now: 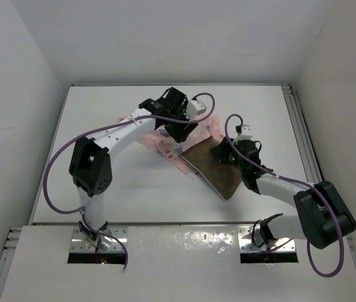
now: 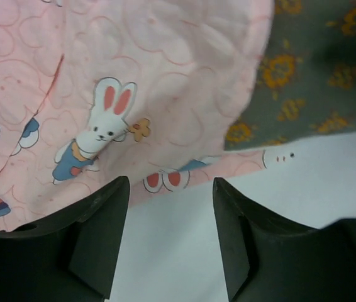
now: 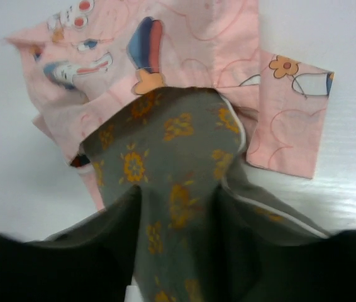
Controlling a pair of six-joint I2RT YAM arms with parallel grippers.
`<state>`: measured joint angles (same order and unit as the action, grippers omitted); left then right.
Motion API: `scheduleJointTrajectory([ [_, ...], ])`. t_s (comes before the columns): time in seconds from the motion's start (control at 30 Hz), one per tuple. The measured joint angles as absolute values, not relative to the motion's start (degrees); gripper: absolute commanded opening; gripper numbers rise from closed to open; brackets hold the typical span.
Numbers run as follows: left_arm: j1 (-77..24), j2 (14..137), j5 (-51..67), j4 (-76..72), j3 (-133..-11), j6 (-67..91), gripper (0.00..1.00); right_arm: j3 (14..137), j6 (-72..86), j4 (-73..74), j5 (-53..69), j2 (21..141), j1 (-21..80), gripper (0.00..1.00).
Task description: Put the pillow into the pillowcase
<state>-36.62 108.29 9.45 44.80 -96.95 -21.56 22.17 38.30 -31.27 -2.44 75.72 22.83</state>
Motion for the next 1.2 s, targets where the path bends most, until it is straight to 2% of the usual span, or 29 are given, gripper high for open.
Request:
scheduleJointTrajectory([
  [0.07, -35.6, 109.6, 9.4, 43.6, -97.9, -20.4, 0.55, 22.3, 36.8, -30.2, -2.1, 74.7, 23.0, 0.65],
  [0.1, -35.5, 110.4, 9.6, 43.1, -98.4, -19.9, 0.55, 22.6, 35.7, -29.3, -1.9, 74.1, 23.0, 0.75],
  [0.17, -35.8, 111.9, 10.3, 42.4, -99.2, -19.4, 0.55, 23.1, 34.2, -27.7, -1.9, 72.9, 23.1, 0.82],
  [0.2, -36.2, 112.7, 10.7, 42.1, -99.4, -19.2, 0.56, 23.4, 33.1, -27.2, -2.0, 72.2, 23.1, 0.91],
  [0.27, -37.1, 113.8, 11.2, 41.8, -99.5, -19.1, 0.56, 23.9, 31.5, -26.2, -2.1, 71.1, 23.1, 0.98],
  [0.47, -39.5, 116.8, 11.6, 41.5, -99.7, -18.9, 0.54, 26.4, 25.2, -21.9, -1.0, 70.3, 23.4, 0.99],
  [0.57, -39.8, 117.2, 11.5, 40.9, -99.6, -18.7, 0.32, 27.9, 23.0, -20.5, -0.2, 72.4, 23.9, 0.99],
  [0.6, -39.8, 117.2, 11.4, 40.6, -99.6, -18.6, 0.12, 28.3, 22.5, -20.4, 0.2, 73.8, 23.9, 0.99],
  [0.63, -39.8, 117.2, 11.2, 40.1, -99.6, -18.2, 0.05, 28.6, 22.2, -20.4, 0.3, 75.2, 24.0, 0.99],
  [0.67, -39.8, 117.2, 10.8, 39.9, -99.6, -18.3, 0.0, 28.9, 22.2, -20.6, 0.6, 77.0, 24.1, 0.99],
  [0.7, -39.8, 117.3, 10.5, 39.9, -99.6, -18.0, 0.0, 29.3, 22.2, -20.8, 1.0, 79.0, 24.1, 0.98],
  [0.73, -39.7, 117.3, 10.2, 40.0, -99.6, -17.9, 0.0, 29.8, 22.2, -20.9, 1.3, 80.8, 24.1, 0.96],
  [0.8, -39.4, 117.4, 9.2, 40.4, -99.6, -17.7, 0.0, 31.2, 22.6, -21.1, 2.1, 85.1, 24.1, 0.79],
  [0.87, -39.1, 117.4, 8.4, 40.8, -99.6, -17.7, 0.0, 32.3, 23.6, -22.0, 3.2, 88.2, 24.1, 0.56],
  [0.9, -39.1, 117.3, 8.2, 40.9, -99.6, -17.8, 0.0, 32.5, 24.2, -22.7, 3.7, 89.2, 24.1, 0.27],
  [0.93, -39.1, 117.3, 8.0, 40.9, -99.3, -17.9, 0.0, 32.6, 24.7, -23.8, 4.3, 89.9, 24.0, 0.08],
  [0.97, -39.1, 117.1, 7.8, 40.8, -98.9, -18.1, 0.0, 32.6, 25.9, -25.0, 5.1, 90.2, 23.9, 0.0],
  [1.2, -39.2, 114.7, 7.7, 42.2, -97.7, -20.3, 0.0, 28.3, 30.9, -32.1, 10.3, 86.8, 23.0, 0.0],
])
